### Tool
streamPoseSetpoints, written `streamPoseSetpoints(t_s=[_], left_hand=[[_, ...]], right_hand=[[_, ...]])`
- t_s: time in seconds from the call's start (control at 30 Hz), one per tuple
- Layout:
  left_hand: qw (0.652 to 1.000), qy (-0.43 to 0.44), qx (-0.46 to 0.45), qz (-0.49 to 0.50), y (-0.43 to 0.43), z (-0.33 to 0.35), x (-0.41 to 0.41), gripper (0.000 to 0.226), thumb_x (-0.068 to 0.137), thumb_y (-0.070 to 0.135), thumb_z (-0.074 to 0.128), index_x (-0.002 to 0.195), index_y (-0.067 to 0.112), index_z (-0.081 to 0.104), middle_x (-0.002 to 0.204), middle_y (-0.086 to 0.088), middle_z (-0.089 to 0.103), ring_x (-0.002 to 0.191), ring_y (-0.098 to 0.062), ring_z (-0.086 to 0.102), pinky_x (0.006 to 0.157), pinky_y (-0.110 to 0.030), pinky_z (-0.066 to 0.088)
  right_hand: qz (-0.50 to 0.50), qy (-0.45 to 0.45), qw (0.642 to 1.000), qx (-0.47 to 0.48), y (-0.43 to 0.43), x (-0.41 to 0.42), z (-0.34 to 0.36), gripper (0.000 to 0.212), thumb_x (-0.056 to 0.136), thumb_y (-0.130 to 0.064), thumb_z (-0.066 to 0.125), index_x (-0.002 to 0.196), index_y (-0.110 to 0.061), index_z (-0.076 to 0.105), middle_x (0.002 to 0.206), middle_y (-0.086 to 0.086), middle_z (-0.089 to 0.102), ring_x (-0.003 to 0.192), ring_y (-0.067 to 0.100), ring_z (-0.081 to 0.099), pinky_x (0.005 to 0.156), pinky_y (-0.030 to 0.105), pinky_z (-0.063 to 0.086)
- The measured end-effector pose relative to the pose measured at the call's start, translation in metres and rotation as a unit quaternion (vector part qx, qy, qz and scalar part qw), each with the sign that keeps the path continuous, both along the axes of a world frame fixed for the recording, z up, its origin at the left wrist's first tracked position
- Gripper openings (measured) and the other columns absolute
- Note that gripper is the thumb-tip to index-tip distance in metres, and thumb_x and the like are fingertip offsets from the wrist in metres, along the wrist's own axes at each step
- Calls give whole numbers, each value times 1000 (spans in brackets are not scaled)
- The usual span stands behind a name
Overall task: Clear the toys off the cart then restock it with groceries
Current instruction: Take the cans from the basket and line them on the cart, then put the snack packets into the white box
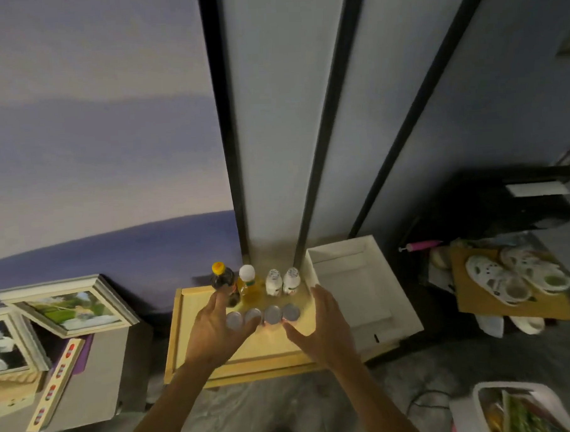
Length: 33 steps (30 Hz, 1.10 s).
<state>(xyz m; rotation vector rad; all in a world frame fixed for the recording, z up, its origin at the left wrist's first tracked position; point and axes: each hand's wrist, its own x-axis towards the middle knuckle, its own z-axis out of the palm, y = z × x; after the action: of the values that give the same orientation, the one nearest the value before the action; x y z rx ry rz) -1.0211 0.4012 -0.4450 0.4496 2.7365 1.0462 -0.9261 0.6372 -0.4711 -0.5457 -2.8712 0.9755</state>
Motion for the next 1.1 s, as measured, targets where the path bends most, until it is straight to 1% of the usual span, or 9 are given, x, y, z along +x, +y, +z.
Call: streamPoseSetpoints(t_s=[0.07, 0.13, 0.23, 0.4, 0.47, 0.53, 0.67, 0.87, 1.1], left_hand=[[998, 48, -36, -28, 3, 29, -2, 88, 84, 80, 67, 153, 29, 43, 149, 4, 58, 128, -21, 62, 103, -39, 53], [994, 74, -71, -49, 8, 51, -4, 97, 82, 96, 41, 153, 30, 43, 157, 3, 49, 140, -24, 53, 116, -44, 45], [989, 92, -89, -79, 19, 74, -9, 110, 80, 101, 25, 159, 27, 40, 169, -2, 36, 156, -26, 35, 127, -48, 29], [976, 145, -75, -143, 48, 109, -5, 96, 87, 95, 36, 155, 28, 41, 166, -3, 40, 153, -28, 38, 123, -52, 36], [969, 155, -67, -182, 62, 120, 2, 88, 86, 93, 40, 145, 27, 47, 152, -3, 50, 143, -29, 47, 115, -50, 42], [961, 154, -58, -221, 77, 127, 12, 96, 81, 99, 31, 143, 27, 47, 147, -2, 52, 137, -28, 51, 113, -49, 46], [951, 116, -53, -280, 109, 133, 49, 116, 74, 105, 27, 162, 30, 32, 171, 1, 29, 154, -28, 34, 125, -55, 33], [913, 125, -57, -383, 159, 162, 145, 96, 86, 89, 49, 158, 26, 39, 167, -2, 36, 153, -24, 35, 128, -49, 28], [868, 166, -76, -462, 228, 152, 251, 111, 77, 98, 24, 155, 25, 50, 167, -5, 39, 154, -26, 36, 124, -47, 33]], right_hand=[[-27, -4, 999, 19, 9, 9, 31, 113, 78, -89, 58, 164, -28, 18, 169, -6, 27, 153, 16, 30, 120, 36, 39], [-70, -13, 997, 36, 17, 21, 56, 118, 78, -95, 50, 166, -27, 12, 173, -3, 20, 158, 19, 23, 125, 44, 34], [-163, -4, 984, 67, 24, 41, 86, 118, 78, -99, 44, 166, -30, 7, 173, -3, 19, 158, 22, 24, 126, 48, 31], [-265, -23, 961, 77, 34, 90, 140, 120, 78, -101, 37, 167, -26, 8, 176, 1, 12, 162, 26, 13, 128, 50, 24], [-310, -33, 946, 88, 33, 119, 155, 118, 80, -99, 35, 168, -24, 9, 177, 4, 12, 162, 29, 13, 129, 52, 25], [-348, -30, 932, 99, 30, 151, 164, 117, 81, -98, 34, 168, -24, 12, 176, 5, 14, 162, 30, 16, 128, 52, 28], [-420, -34, 896, 140, 22, 219, 175, 115, 82, -98, 29, 167, -21, 19, 175, 5, 19, 161, 29, 19, 127, 48, 29], [-519, -26, 844, 135, 10, 316, 180, 113, 83, -95, 34, 164, -17, 28, 171, 8, 29, 157, 31, 28, 126, 48, 32], [-588, -29, 800, 118, 26, 433, 172, 117, 76, -96, 33, 159, -15, 38, 164, 9, 41, 149, 32, 40, 117, 51, 42]])
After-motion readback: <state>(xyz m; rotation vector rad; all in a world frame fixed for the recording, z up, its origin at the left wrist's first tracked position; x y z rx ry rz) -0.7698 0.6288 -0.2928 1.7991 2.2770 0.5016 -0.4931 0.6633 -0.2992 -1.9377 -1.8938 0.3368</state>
